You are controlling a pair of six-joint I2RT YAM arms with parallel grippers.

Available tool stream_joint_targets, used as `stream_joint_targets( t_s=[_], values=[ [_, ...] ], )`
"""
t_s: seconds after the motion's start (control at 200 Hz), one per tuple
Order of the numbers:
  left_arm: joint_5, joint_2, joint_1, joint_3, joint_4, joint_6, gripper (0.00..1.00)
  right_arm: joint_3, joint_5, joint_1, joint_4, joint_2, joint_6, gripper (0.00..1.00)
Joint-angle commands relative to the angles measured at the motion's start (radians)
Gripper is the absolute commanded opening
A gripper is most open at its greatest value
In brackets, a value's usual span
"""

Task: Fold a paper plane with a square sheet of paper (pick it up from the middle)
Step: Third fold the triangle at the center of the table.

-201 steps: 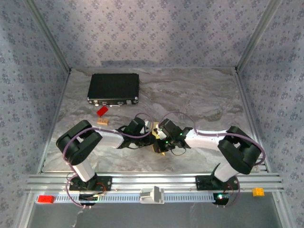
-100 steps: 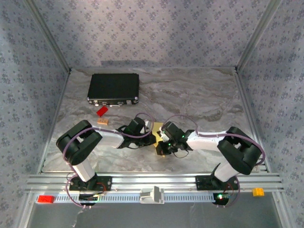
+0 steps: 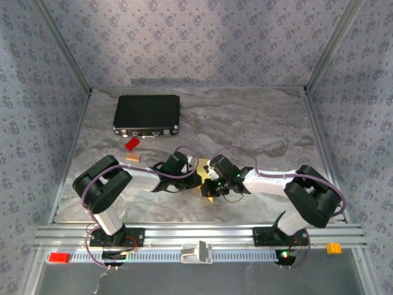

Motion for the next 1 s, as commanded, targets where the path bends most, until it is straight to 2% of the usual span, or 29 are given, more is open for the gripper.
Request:
stream_joint_targets(
  t_s=[0.0, 0.43, 0.73, 0.82, 0.884, 0.994],
  values=[
    [-0.016, 0.029, -0.002, 0.011, -0.048, 0.022, 0.0, 0.014, 0.005, -0.011, 0.005, 0.032, 0.022, 0.05],
    [-0.03, 0.03, -0.002, 0.004, -0.053, 0.02, 0.0, -0.156, -0.003, 0.009, 0.028, -0.062, 0.076, 0.05],
    [-0.035, 0.024, -0.002, -0.003, -0.047, 0.008, 0.0, -0.239, 0.012, 0.023, -0.022, -0.193, 0.109, 0.06],
    [-0.036, 0.019, -0.002, -0.006, -0.044, 0.006, 0.0, -0.219, 0.007, 0.021, -0.067, -0.274, 0.115, 0.06],
    [-0.035, 0.015, -0.002, -0.007, -0.044, 0.006, 0.0, -0.175, -0.043, 0.015, -0.085, -0.328, 0.099, 0.05],
    [-0.037, 0.008, -0.002, -0.007, -0.048, 0.009, 0.0, -0.088, -0.03, 0.003, -0.148, -0.323, 0.075, 0.05]
  ],
)
